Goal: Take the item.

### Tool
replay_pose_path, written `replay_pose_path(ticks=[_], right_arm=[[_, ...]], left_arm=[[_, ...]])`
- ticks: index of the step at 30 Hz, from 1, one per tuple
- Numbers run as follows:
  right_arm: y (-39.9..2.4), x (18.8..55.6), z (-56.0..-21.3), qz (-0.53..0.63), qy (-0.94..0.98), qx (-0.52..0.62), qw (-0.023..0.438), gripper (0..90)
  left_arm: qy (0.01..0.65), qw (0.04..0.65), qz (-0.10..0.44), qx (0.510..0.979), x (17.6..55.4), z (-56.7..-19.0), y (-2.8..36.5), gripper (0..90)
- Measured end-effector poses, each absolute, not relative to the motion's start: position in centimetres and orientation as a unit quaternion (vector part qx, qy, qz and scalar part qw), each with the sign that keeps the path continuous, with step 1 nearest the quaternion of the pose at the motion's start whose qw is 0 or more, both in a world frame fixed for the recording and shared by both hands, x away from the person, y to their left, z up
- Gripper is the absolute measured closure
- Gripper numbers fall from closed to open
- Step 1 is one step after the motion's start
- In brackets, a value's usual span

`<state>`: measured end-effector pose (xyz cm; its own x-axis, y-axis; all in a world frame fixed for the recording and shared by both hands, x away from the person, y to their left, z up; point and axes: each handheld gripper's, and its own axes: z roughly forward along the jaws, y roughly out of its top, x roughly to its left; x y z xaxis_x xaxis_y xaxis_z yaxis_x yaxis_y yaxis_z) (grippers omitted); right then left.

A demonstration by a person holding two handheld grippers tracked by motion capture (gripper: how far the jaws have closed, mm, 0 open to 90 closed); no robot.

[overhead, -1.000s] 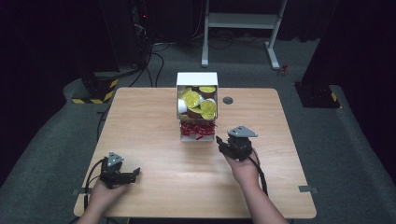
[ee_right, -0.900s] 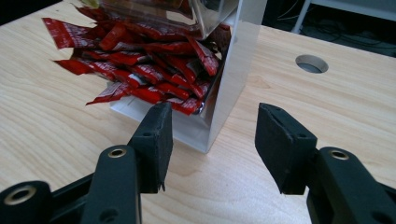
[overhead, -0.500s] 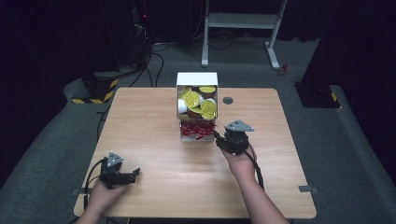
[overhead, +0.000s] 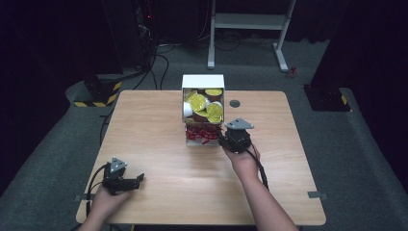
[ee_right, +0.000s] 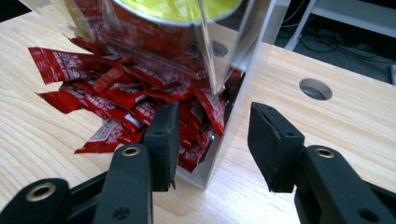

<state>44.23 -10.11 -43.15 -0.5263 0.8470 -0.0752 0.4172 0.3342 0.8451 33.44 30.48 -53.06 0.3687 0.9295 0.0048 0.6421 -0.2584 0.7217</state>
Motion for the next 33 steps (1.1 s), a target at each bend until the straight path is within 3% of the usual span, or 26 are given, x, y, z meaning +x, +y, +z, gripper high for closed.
replay_pose_path(ticks=[19, 33], right_arm=[[-9.4, 45.9, -43.8, 0.389, 0.782, 0.403, 0.273, 64.5], [-8.9, 46.3, -44.0, 0.395, 0.788, 0.39, 0.267, 79.5]], left_arm=[[0.516, 0.323, 0.222, 0.762, 33.4, -53.1, 30.5, 7.3], [0.516, 0.324, 0.222, 0.761, 33.4, -53.1, 30.5, 7.3]])
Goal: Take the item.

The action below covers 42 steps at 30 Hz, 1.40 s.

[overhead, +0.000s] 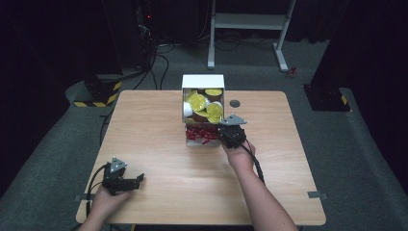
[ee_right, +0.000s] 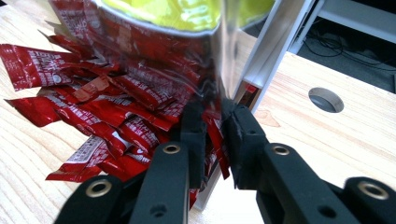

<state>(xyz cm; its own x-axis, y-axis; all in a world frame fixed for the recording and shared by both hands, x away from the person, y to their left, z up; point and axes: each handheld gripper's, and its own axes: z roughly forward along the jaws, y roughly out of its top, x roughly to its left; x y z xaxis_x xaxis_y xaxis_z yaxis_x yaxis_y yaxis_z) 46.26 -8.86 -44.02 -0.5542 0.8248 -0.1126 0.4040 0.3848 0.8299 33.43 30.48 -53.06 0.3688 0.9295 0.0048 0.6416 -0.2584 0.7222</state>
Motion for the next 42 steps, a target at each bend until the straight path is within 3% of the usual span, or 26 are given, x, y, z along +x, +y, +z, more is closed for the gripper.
replay_pose_path(ticks=[10, 42], right_arm=[[-9.4, 45.5, -44.2, 0.397, 0.787, 0.39, 0.266, 87.1], [-11.1, 42.2, -43.4, 0.432, 0.774, 0.382, 0.261, 88.3]], left_arm=[[0.516, 0.324, 0.222, 0.761, 33.4, -53.1, 30.5, 7.4], [0.519, 0.324, 0.225, 0.758, 33.5, -53.1, 30.5, 7.6]])
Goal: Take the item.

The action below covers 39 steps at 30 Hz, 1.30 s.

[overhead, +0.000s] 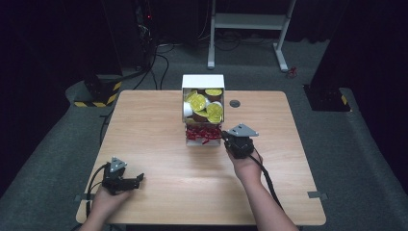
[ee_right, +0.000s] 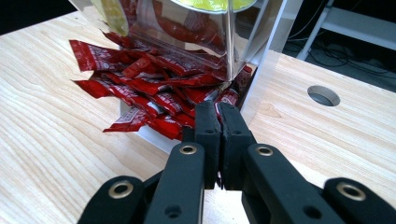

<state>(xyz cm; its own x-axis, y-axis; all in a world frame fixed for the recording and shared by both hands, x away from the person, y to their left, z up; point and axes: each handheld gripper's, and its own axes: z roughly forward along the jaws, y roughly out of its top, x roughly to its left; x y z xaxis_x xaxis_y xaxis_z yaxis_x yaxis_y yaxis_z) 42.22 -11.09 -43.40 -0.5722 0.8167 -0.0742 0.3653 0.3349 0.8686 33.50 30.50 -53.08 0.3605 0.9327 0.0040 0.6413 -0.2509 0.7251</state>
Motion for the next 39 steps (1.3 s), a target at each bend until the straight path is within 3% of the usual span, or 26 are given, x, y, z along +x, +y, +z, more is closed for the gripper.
replay_pose_path(ticks=[39], right_arm=[[-13.6, 38.7, -42.5, 0.498, 0.746, 0.354, 0.265, 88.9]], left_arm=[[0.523, 0.323, 0.229, 0.755, 33.3, -53.1, 30.5, 8.7]])
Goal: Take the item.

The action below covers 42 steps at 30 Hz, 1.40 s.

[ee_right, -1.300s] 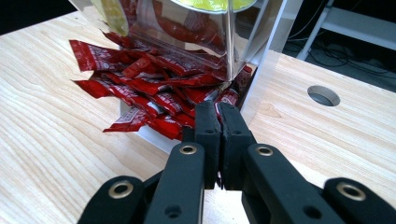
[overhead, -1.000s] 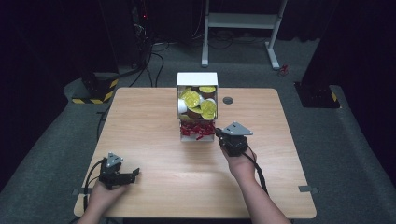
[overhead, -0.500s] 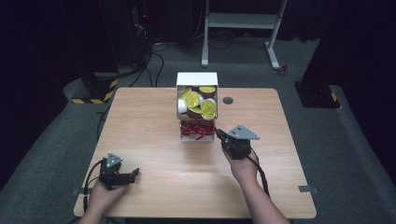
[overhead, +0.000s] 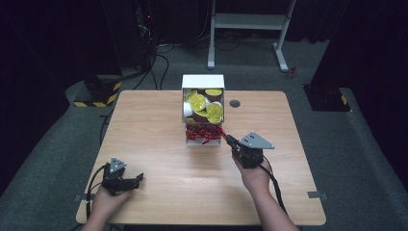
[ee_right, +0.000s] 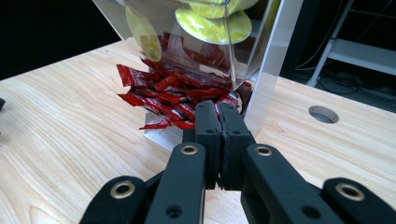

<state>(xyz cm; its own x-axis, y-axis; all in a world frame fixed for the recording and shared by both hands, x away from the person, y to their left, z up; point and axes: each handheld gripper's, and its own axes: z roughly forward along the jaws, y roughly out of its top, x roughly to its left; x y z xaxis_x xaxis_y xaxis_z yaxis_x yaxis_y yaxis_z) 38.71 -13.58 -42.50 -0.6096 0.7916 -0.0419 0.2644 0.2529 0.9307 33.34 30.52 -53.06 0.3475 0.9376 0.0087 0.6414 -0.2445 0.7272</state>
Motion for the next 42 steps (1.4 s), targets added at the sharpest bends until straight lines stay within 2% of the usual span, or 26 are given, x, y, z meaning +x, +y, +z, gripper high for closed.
replay_pose_path(ticks=[42], right_arm=[[-17.6, 34.9, -41.2, 0.523, 0.724, 0.353, 0.279, 89.2]], left_arm=[[0.523, 0.324, 0.229, 0.754, 33.5, -53.1, 30.5, 8.8]])
